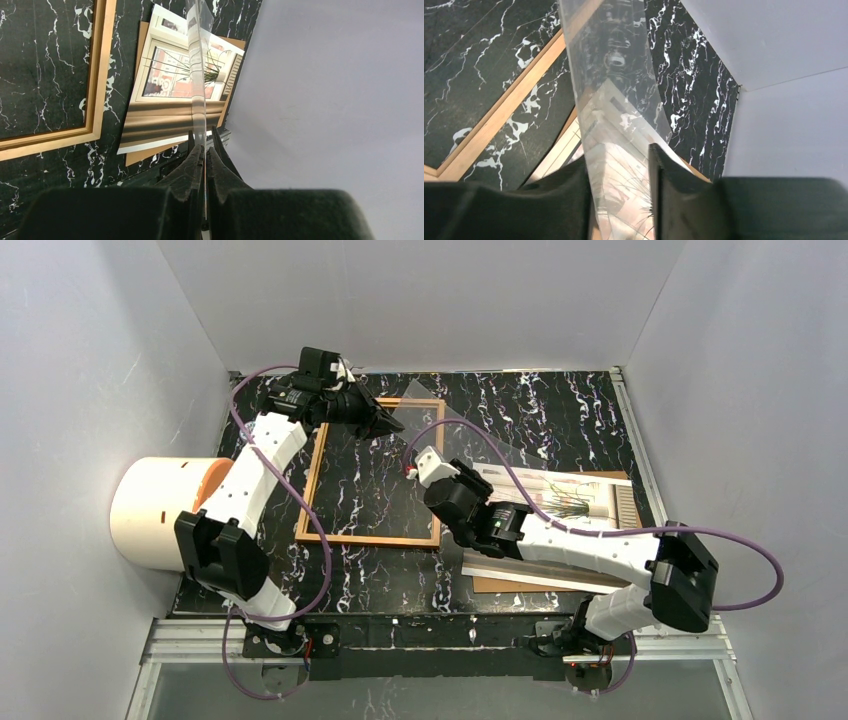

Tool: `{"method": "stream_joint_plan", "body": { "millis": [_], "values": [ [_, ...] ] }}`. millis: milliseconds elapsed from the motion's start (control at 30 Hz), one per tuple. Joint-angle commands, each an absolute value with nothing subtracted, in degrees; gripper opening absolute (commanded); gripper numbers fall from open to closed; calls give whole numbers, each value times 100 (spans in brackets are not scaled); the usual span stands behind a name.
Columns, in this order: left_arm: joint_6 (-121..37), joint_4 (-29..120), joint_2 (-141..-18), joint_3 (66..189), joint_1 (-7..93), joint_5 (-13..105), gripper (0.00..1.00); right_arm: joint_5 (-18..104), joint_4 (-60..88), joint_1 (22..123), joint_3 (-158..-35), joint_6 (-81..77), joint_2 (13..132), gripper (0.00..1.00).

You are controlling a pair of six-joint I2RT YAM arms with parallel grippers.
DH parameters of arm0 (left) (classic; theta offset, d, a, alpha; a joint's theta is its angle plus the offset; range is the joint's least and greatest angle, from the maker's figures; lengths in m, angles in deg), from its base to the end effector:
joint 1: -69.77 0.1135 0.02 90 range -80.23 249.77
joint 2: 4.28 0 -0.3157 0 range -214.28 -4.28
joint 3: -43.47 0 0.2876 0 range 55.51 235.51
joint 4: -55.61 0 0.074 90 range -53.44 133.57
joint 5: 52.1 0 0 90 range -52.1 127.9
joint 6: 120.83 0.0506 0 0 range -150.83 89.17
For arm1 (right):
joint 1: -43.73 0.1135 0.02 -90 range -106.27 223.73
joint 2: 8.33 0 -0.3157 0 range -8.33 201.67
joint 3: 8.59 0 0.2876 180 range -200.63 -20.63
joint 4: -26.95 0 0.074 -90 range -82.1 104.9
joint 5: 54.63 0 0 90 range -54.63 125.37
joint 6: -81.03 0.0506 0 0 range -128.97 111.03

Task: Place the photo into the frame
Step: Pick up the photo frame item at the center of the board.

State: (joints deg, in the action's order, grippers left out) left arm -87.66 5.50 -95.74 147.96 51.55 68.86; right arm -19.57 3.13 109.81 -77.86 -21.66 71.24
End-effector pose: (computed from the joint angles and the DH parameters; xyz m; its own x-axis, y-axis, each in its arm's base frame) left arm 0.3736 -0.1504 0.4232 -0.8641 -0.4713 -0.1769 -0.1194 0.5332 -0.8375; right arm 0.1721 0.2859 0.3147 -0.1669 -0.6875 -0.7068 -0.2942 0.7189 -0.6298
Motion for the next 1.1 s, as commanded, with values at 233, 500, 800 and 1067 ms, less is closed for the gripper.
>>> {"method": "stream_joint_plan", "body": {
  "millis": [233,500,800,1067],
  "values": [
    [-8713,353,-9219,15056,5405,7303,14,-2353,1207,10992,-7849,-2847,7125,1],
    [-8115,120,-9571,15957,5638,7420,68,-1731,1446,10997,-7937,-3324,6808,1],
    [-7095,-995,-10095,17920,5984,6244,98,-619,616,10547,-8672,-2172,6781,1],
    [-6909,-924,-9526,18145,6221,4833,98,471,-115,9678,-10102,-978,7171,1]
  ]
}}
